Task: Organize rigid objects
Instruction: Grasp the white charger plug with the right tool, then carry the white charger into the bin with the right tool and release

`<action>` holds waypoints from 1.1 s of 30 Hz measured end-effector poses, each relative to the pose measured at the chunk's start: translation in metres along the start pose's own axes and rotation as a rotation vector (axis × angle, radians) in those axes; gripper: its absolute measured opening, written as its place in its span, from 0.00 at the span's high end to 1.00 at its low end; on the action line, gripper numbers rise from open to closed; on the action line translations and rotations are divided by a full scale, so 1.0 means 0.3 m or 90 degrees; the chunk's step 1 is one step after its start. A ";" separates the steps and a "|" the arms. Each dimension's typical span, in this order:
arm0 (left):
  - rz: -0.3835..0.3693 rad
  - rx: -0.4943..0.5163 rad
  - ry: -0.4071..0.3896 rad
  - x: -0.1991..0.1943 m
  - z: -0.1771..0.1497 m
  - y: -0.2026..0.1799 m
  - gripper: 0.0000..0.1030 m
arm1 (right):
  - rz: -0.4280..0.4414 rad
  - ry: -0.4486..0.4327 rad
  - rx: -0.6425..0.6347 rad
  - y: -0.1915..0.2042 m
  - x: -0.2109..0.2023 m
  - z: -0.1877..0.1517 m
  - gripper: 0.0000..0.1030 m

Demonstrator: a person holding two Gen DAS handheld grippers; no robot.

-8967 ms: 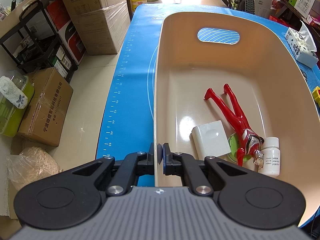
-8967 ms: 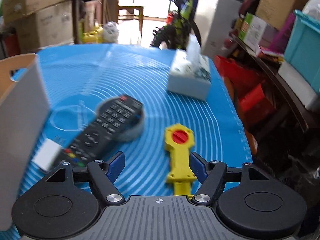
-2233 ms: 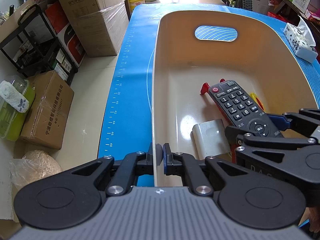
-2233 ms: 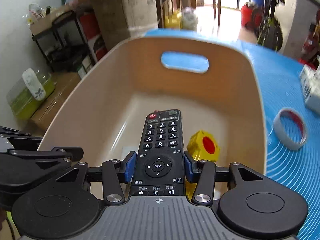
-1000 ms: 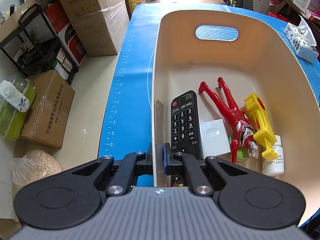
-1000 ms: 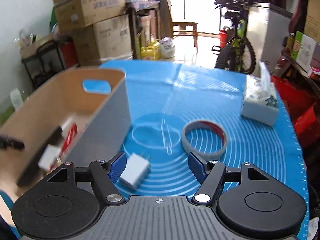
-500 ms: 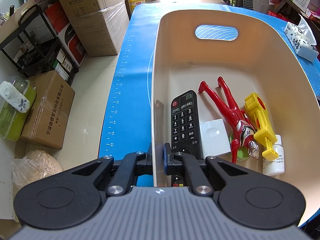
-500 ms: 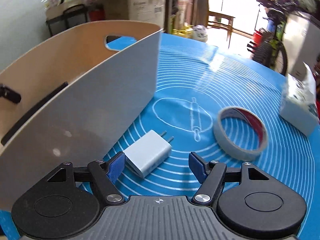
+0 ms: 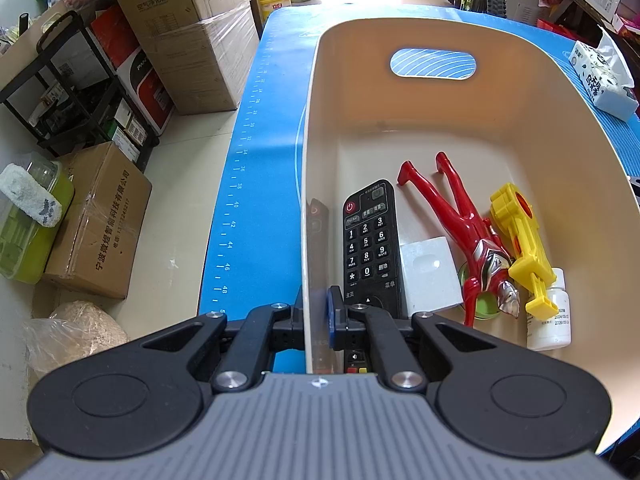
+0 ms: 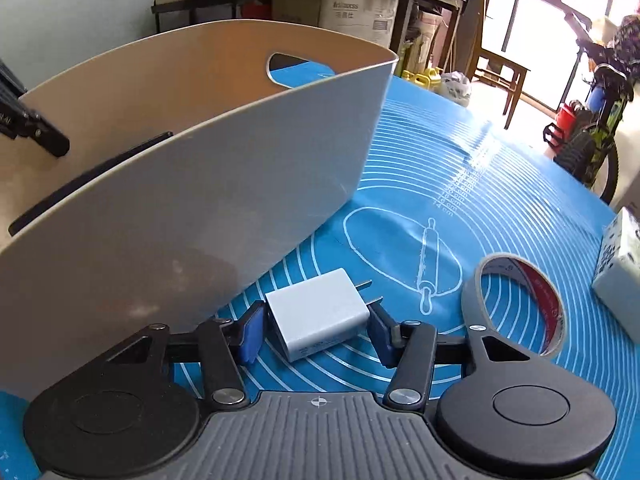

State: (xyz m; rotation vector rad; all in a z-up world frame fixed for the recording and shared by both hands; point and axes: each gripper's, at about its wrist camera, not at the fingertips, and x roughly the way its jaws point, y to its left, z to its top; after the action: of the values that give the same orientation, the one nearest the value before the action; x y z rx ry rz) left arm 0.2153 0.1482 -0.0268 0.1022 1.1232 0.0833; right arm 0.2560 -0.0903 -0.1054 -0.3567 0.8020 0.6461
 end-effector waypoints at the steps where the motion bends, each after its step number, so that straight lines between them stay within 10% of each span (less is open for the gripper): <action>1: 0.000 0.000 0.000 0.000 0.000 0.000 0.90 | -0.004 0.000 0.007 -0.001 -0.002 -0.001 0.43; 16: 0.000 -0.002 0.001 0.000 0.002 -0.002 0.91 | -0.123 -0.103 0.043 -0.020 -0.257 0.067 0.43; 33: -0.001 -0.002 0.001 0.001 0.002 -0.004 0.91 | -0.104 -0.185 0.060 0.159 -0.339 0.333 0.43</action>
State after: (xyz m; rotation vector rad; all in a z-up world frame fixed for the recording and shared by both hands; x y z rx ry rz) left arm 0.2161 0.1471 -0.0268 0.0980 1.1242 0.0838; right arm 0.2266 -0.0421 0.0338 -0.2327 0.5173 0.4914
